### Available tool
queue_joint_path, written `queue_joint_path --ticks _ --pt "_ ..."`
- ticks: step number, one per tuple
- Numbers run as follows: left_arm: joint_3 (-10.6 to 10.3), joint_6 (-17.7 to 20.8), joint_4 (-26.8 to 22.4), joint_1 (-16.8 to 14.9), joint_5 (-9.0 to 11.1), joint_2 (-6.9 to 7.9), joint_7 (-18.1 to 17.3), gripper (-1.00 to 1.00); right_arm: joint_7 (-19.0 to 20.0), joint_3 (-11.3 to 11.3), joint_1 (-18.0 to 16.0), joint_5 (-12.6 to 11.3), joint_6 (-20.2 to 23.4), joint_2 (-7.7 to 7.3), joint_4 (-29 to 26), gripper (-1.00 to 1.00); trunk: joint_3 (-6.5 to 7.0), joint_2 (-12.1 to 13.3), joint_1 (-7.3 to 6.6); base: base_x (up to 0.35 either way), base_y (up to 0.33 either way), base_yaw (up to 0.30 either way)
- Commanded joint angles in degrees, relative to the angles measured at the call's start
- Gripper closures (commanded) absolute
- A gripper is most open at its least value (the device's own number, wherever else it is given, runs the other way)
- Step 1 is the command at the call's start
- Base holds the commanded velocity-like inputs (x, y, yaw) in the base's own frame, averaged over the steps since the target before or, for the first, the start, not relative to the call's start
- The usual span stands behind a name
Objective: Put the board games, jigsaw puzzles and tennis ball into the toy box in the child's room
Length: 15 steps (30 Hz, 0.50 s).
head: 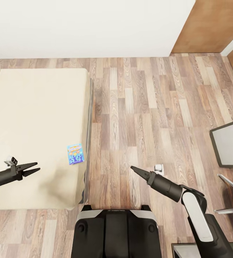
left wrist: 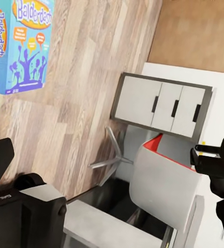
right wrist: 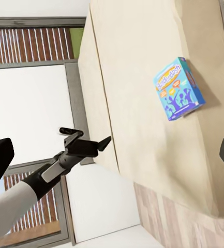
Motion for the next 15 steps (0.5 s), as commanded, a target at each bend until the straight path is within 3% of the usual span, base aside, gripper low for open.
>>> queue_joint_path --ticks 1,15 --pt "0.02 0.61 0.00 -0.01 -0.04 0.01 -0.23 -1.00 0.13 -0.13 -0.01 -0.03 0.34 0.01 -0.03 -1.00 0.04 -0.08 0.04 0.000 0.000 0.000" --pt "0.13 0.60 -0.03 -0.01 0.04 0.10 -0.23 -1.00 0.22 -0.36 0.06 -0.03 0.34 0.09 -0.01 -1.00 1.35 -0.08 0.04 0.000 0.000 0.000"
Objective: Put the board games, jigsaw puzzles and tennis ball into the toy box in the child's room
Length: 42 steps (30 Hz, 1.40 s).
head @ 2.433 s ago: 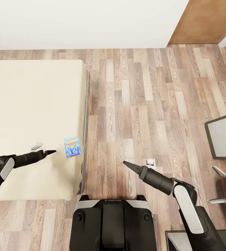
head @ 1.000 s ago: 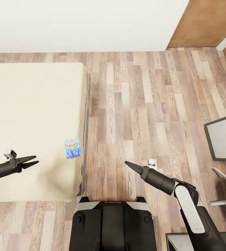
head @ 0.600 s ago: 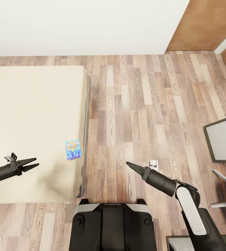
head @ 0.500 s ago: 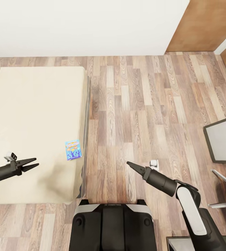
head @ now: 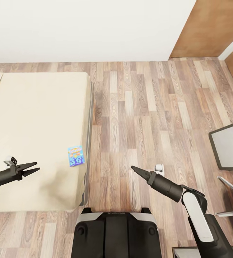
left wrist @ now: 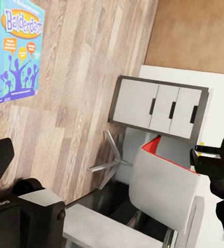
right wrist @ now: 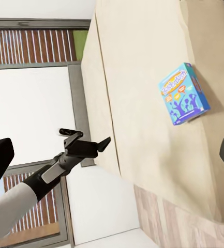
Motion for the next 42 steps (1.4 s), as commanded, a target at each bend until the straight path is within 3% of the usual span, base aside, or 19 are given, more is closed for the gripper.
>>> queue_joint_path --ticks 1,42 --pt "0.02 0.61 0.00 -0.02 -0.04 0.01 -0.23 -1.00 0.12 -0.07 -0.03 -0.03 0.34 0.01 -0.01 -1.00 0.04 -0.08 0.04 0.000 0.000 0.000" --pt "-0.14 0.61 -0.09 -0.02 -0.02 -0.16 -0.23 -1.00 0.21 -0.06 -0.02 -0.03 0.07 0.10 0.08 -1.00 3.87 -0.08 0.04 0.000 0.000 0.004"
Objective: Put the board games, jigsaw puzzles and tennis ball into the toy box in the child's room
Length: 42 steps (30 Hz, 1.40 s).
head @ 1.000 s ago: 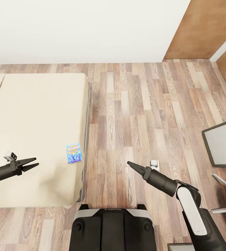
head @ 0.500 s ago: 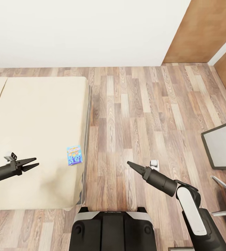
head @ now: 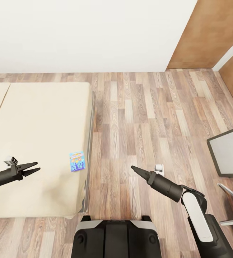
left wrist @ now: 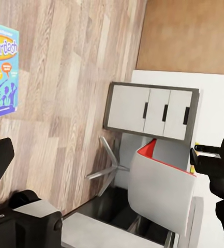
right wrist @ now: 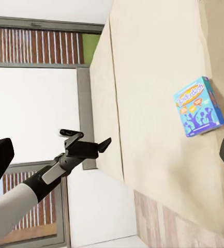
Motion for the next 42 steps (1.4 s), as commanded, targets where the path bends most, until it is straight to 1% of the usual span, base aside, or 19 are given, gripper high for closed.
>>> queue_joint_path --ticks 1,30,42 --pt "0.01 0.61 0.01 -0.02 -0.05 0.00 -0.23 -1.00 0.12 -0.07 -0.03 -0.04 0.34 0.01 -0.01 -1.00 0.04 -0.08 0.03 0.000 0.000 0.052" --pt "0.08 0.61 0.01 -0.02 -0.12 -0.11 -0.23 -1.00 0.15 -0.15 -0.03 -0.33 0.32 -0.05 -0.01 -1.00 2.75 -0.08 0.03 0.000 0.000 0.066" --pt "0.09 0.61 0.01 -0.02 -0.12 -0.26 -0.23 -1.00 0.19 -0.17 -0.03 -0.55 0.34 0.00 -0.01 -1.00 3.82 -0.08 0.03 0.000 0.000 -0.096"
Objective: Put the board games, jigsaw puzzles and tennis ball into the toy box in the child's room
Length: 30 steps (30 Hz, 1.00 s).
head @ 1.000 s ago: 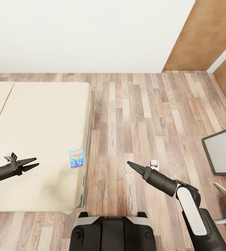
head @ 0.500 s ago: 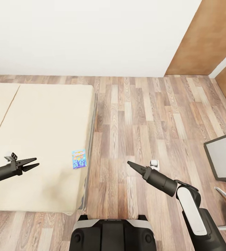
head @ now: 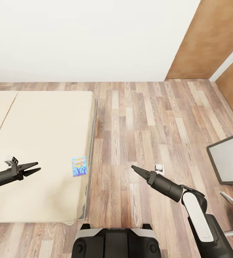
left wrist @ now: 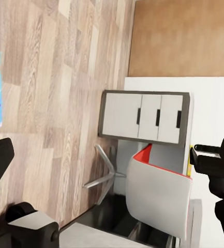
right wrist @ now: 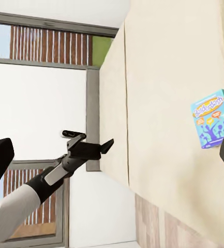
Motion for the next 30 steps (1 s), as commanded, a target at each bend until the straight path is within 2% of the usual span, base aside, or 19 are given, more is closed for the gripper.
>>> queue_joint_path --ticks 1,13,30 --pt "0.02 0.61 -0.01 -0.01 -0.04 0.01 -0.22 -1.00 0.09 -0.06 -0.04 -0.03 0.34 0.01 -0.01 -1.00 -0.02 -0.08 0.03 0.000 0.000 -0.069" --pt "0.02 0.61 -0.01 -0.01 -0.04 -0.40 -0.22 -1.00 -0.04 -0.06 -0.04 -0.10 0.34 0.03 -0.07 -1.00 0.26 -0.08 0.03 0.000 0.000 -0.027" --pt "0.02 0.61 -0.01 -0.01 -0.09 -0.45 -0.22 -1.00 0.12 0.01 -0.04 -0.11 0.34 0.09 -0.22 -1.00 1.75 -0.08 0.03 0.000 0.000 -0.006"
